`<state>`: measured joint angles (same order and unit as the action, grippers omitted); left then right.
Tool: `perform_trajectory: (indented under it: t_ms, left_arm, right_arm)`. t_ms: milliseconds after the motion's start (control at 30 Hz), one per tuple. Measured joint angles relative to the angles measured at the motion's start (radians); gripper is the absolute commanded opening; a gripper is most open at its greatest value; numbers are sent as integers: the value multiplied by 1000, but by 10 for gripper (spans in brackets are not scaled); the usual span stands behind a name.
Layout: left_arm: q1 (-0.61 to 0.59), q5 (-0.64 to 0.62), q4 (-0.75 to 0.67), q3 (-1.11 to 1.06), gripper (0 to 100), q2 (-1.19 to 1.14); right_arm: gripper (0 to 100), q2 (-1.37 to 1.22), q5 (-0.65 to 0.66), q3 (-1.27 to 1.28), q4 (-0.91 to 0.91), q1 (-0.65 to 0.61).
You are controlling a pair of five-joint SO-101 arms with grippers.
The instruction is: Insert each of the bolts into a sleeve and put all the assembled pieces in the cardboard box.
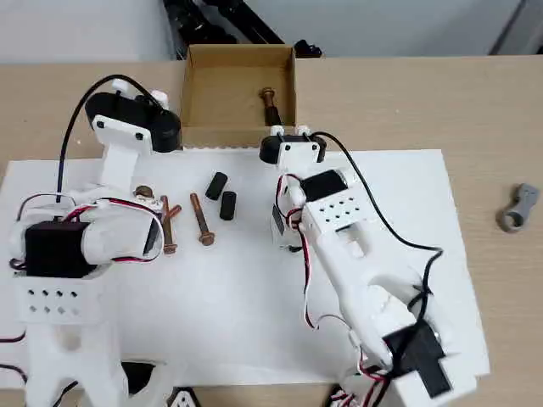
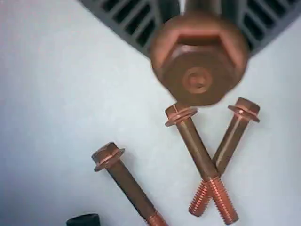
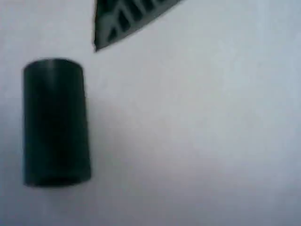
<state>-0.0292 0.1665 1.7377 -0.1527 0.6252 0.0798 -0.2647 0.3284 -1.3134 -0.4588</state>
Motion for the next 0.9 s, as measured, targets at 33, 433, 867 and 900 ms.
perform_trajectory:
  t_ms: [33,433,867,900]
  left_arm:
    - [0,0,0,0,6,0]
    - [2,0,0,0,7,0]
    - [2,0,0,0,7,0]
    - [2,0,0,0,7,0]
  right_arm:
    - [202,-17,0,-9,0,0]
    - [202,-224,0,-109,14,-3]
    - [202,-315,0,-123,101,-120]
    - [202,-319,0,-123,101,-118]
